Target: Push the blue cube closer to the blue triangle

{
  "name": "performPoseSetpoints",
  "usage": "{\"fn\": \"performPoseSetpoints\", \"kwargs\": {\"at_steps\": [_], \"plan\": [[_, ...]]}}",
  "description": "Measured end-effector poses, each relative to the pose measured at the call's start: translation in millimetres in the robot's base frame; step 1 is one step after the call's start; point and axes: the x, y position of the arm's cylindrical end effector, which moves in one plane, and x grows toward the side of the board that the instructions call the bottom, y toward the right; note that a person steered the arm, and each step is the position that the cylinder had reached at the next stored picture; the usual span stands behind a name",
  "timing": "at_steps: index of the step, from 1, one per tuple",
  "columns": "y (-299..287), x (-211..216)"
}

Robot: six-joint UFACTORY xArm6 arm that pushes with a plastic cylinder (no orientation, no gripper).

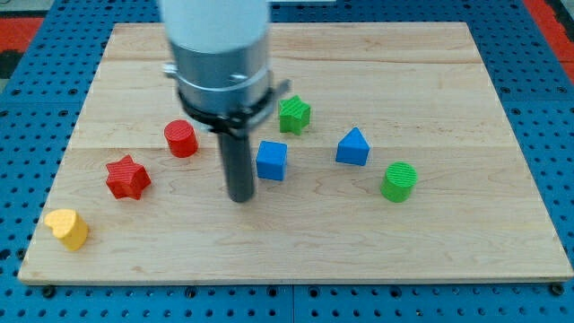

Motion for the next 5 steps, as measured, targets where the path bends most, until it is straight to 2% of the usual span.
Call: {"fn": "performPoseSetpoints", "kwargs": {"at_steps": [1,3,4,5], "plan": [[-7.8,-26.8],[48.8,-27.9],[46.3,-20.4],[4.0,55.7]]}}
